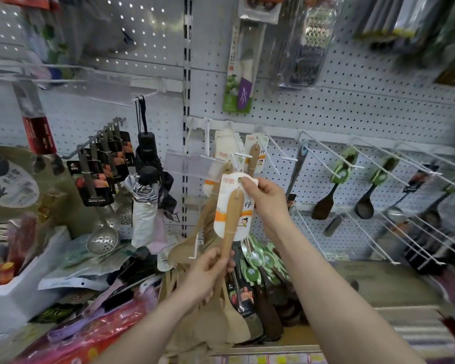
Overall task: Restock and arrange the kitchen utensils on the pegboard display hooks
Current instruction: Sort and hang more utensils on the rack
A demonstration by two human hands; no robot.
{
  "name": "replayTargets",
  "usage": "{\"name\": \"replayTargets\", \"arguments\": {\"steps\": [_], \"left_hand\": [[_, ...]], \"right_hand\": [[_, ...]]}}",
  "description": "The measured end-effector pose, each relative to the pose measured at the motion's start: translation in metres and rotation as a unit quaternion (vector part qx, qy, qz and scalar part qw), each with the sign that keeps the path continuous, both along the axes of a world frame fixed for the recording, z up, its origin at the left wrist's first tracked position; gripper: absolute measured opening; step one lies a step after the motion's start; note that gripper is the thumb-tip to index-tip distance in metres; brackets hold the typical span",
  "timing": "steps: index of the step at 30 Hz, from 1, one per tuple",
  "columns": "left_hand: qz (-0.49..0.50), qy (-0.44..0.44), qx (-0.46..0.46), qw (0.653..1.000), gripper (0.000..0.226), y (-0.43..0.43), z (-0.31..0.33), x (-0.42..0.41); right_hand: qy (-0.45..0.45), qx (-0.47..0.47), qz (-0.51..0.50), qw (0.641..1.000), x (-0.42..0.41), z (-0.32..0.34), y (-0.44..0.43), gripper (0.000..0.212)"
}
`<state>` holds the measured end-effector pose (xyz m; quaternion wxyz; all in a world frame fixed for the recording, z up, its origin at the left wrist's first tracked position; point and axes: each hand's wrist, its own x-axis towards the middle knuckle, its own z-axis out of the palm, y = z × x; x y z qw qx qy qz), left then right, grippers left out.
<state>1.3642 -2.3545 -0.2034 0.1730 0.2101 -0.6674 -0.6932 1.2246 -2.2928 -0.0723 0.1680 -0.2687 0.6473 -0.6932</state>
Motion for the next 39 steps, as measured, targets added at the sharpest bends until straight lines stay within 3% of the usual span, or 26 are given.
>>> {"name": "replayTargets", "arguments": {"steps": [12, 16, 22, 31, 34, 36, 39], "left_hand": [[0.023, 0.004, -0.008, 1.000, 0.025, -0.015, 0.002, -0.021], [0.044, 0.010, -0.013, 0.999, 0.026, -0.019, 0.002, -0.033], [0.043, -0.014, 0.003, 0.999, 0.024, -0.019, -0.008, -0.042], [0.089, -0.012, -0.014, 0.996, 0.028, -0.042, 0.001, -0.065], [0.094, -0.030, -0.030, 0.995, 0.035, -0.049, 0.002, -0.071], [0.096, -0.025, -0.029, 0.995, 0.049, -0.053, -0.001, -0.067], [0.107, -0.026, -0.059, 0.992, 0.049, -0.055, -0.014, -0.050]], "right_hand": [[0.043, -0.034, 0.015, 0.998, -0.025, 0.006, -0.032, 0.019], [0.058, -0.044, 0.029, 0.997, -0.028, 0.007, -0.035, 0.012], [0.095, -0.052, 0.056, 0.993, -0.035, -0.007, -0.037, 0.024], [0.080, -0.067, -0.047, 0.993, -0.057, -0.005, -0.069, 0.023], [0.077, -0.057, -0.089, 0.991, -0.056, -0.009, -0.075, 0.013], [0.072, -0.049, -0.096, 0.992, -0.050, -0.025, -0.073, 0.019], [0.069, -0.008, -0.110, 0.991, -0.034, -0.071, -0.062, 0.027]]}}
